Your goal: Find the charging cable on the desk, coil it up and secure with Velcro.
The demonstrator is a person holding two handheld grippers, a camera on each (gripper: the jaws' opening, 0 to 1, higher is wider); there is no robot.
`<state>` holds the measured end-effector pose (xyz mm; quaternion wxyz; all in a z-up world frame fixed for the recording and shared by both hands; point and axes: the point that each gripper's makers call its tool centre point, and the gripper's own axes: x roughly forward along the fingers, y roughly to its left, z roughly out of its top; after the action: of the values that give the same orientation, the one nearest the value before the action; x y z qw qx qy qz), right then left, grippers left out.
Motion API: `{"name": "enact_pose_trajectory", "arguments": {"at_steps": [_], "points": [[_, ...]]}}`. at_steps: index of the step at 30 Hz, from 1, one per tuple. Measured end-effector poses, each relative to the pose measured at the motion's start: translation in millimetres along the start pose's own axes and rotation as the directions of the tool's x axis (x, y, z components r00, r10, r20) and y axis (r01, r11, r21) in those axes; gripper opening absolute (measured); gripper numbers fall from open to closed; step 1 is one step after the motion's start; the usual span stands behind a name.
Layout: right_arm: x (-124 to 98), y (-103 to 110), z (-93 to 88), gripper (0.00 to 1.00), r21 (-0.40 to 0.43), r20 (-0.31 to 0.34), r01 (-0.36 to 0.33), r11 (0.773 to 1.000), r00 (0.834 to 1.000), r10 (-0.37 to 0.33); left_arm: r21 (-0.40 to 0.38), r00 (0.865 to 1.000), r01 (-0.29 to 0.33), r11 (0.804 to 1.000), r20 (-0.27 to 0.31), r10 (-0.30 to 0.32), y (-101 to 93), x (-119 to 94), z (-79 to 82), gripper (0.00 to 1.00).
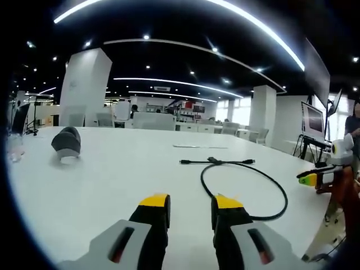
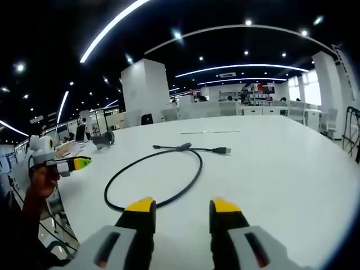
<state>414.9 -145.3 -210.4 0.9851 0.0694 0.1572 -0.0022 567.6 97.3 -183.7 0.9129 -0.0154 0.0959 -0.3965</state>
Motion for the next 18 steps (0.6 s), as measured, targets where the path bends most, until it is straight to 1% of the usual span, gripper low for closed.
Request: {"name": "enact_pose_trajectory", "arguments": {"at_steps": [18], "points": [[-0.6,0.2,-0.4,0.39,-0.006,-0.004,0.005,1.0,1.0,-0.005,0.008,1.0,0.003,1.0,0.0,-0.003,-1.5,-0.7,1.5,0.3]]}}
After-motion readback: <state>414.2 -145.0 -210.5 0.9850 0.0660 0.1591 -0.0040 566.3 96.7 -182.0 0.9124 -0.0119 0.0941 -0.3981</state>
